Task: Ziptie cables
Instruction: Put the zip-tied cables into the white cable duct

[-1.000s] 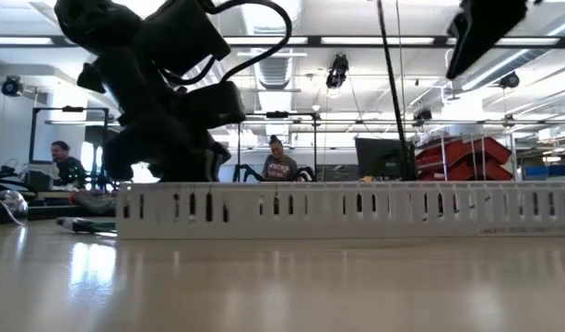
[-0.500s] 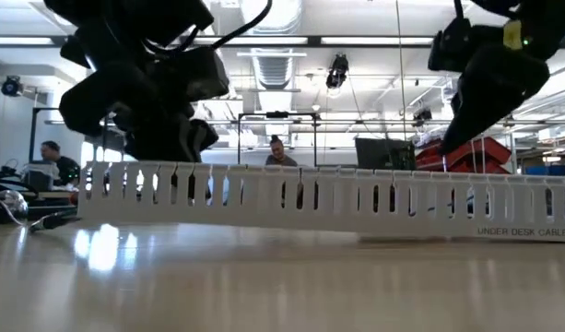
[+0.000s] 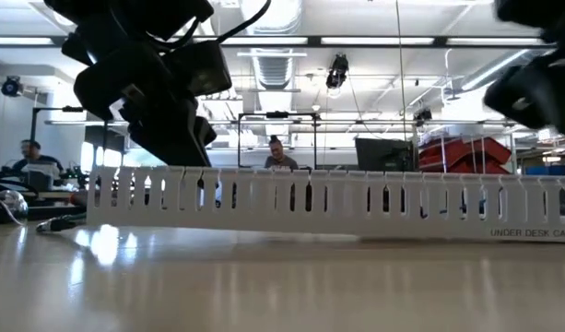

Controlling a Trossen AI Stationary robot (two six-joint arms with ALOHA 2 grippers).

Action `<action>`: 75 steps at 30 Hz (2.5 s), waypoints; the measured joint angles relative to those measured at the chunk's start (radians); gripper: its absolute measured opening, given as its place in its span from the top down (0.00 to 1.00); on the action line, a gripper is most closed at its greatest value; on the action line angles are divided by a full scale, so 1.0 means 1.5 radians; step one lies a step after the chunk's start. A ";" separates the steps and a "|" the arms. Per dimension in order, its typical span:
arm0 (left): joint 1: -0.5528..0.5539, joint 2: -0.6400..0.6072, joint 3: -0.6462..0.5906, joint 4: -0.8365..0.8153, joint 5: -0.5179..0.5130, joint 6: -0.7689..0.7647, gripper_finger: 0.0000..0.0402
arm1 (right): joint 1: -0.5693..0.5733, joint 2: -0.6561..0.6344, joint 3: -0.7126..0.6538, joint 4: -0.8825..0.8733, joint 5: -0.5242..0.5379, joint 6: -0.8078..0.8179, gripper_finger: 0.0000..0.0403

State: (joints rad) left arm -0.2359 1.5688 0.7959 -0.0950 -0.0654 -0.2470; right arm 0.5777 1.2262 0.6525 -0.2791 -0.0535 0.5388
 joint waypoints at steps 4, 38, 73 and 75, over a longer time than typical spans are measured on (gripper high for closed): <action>0.000 0.000 0.000 0.000 0.000 -0.022 0.92 | 0.029 0.065 0.000 0.035 0.001 -0.008 0.47; -0.006 0.117 0.145 -0.081 0.225 -0.057 0.61 | -0.317 0.214 0.071 0.207 0.265 -0.420 0.49; -0.018 0.032 0.225 -0.364 0.010 -0.067 0.69 | -0.159 0.100 0.075 -0.177 0.133 -0.162 0.49; -0.020 0.032 0.210 -0.362 -0.060 -0.073 0.70 | -0.152 0.109 0.075 -0.173 0.118 -0.142 0.49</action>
State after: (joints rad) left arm -0.2664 1.6164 1.1113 -0.6384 -0.1551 -0.3568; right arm 0.3495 1.3890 0.7647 -0.5387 0.1234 0.3260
